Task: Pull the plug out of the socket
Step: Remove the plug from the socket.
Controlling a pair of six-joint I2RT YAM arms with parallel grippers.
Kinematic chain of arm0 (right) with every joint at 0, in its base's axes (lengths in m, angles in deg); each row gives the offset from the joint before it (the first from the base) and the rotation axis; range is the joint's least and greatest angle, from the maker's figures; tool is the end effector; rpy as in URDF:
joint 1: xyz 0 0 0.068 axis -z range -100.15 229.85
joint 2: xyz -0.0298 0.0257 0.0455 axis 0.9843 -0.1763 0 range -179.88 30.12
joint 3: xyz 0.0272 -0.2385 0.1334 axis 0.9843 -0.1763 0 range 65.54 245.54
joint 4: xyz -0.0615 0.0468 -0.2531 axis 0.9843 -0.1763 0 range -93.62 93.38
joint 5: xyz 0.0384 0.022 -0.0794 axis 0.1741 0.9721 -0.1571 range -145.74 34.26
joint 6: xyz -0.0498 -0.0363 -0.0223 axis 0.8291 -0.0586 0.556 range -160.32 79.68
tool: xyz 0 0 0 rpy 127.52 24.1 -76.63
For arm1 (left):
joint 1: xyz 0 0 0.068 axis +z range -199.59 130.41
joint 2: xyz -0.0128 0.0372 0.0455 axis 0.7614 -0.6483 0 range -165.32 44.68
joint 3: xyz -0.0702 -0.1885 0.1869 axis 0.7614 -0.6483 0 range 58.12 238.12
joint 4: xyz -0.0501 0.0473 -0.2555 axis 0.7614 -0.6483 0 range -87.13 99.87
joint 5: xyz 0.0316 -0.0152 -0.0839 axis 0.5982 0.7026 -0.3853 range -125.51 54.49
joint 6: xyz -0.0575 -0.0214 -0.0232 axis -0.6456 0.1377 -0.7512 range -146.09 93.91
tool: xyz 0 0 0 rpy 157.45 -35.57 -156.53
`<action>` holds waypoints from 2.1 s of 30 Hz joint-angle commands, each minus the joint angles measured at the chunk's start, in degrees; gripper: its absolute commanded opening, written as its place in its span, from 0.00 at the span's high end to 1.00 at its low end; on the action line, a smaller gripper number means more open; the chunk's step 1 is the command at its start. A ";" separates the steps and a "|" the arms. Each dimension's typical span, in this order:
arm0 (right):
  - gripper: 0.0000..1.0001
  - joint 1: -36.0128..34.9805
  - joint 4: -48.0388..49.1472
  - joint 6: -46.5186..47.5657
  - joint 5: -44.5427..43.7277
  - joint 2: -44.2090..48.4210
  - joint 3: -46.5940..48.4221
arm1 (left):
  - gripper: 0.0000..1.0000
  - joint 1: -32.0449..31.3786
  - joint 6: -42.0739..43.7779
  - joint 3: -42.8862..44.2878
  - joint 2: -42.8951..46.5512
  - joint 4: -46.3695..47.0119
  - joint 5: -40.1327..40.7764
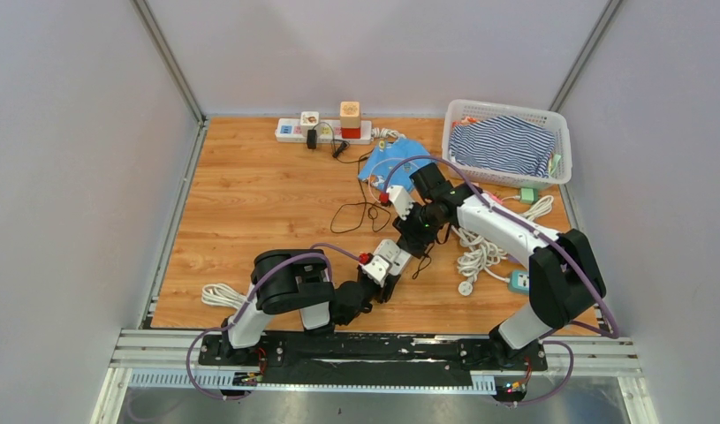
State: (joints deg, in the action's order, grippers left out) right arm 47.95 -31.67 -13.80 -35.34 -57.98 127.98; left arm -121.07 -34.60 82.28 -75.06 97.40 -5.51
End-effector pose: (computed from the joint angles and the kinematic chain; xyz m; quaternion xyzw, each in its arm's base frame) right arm 0.2631 0.1848 0.2192 -0.5038 0.8093 0.1828 0.2405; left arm 0.1213 -0.2811 0.0747 0.2361 0.7105 -0.2574 0.6109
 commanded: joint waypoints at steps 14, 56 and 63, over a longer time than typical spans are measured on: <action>1.00 0.23 -4.92 5.07 11.06 3.76 0.08 | 1.00 0.29 -0.36 -1.18 -1.23 -0.08 1.94; 1.00 -0.34 -2.97 3.72 12.10 5.86 -1.63 | 1.00 0.29 -0.45 -1.22 -1.20 -0.07 2.24; 1.00 1.20 4.25 -1.51 -17.35 4.31 -2.80 | 1.00 0.29 -0.36 -1.14 -1.26 -0.07 2.08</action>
State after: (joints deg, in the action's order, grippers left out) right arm 47.88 -28.61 -13.98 -36.82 -54.04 124.96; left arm -121.29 -34.78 82.17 -75.06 97.42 -5.55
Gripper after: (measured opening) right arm 0.353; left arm 0.528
